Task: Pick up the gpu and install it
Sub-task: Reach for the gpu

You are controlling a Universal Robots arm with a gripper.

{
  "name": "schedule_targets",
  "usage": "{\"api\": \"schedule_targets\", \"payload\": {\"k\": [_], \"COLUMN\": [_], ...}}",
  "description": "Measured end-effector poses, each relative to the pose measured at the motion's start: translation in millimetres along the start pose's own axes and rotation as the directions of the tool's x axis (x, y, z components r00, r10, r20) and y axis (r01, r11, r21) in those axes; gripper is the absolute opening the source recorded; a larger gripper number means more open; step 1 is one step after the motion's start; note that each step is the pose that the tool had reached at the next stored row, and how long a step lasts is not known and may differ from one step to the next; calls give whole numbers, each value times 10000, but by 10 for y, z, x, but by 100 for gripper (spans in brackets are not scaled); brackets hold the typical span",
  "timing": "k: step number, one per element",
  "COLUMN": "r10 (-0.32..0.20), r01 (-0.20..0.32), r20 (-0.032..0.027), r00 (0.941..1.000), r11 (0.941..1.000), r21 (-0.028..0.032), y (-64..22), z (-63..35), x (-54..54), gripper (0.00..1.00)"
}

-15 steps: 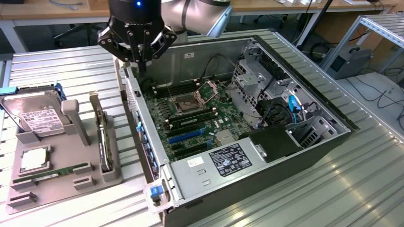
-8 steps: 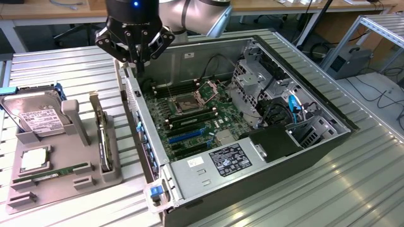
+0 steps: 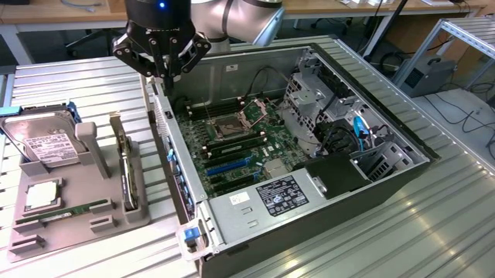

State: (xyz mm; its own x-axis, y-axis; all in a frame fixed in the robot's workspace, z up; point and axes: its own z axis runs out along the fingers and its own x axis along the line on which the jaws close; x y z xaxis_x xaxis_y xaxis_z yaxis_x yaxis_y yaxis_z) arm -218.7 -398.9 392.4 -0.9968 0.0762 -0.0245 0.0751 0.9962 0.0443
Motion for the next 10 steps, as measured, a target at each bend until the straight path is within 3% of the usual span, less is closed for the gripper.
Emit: {"api": "schedule_targets", "payload": {"k": [10], "r10": [0], "r01": [0], "r20": [1], "r00": [10000], "r11": [10000], "r21": [0], "y": [-6], "z": [0], "x": [72], "gripper": [11]}}
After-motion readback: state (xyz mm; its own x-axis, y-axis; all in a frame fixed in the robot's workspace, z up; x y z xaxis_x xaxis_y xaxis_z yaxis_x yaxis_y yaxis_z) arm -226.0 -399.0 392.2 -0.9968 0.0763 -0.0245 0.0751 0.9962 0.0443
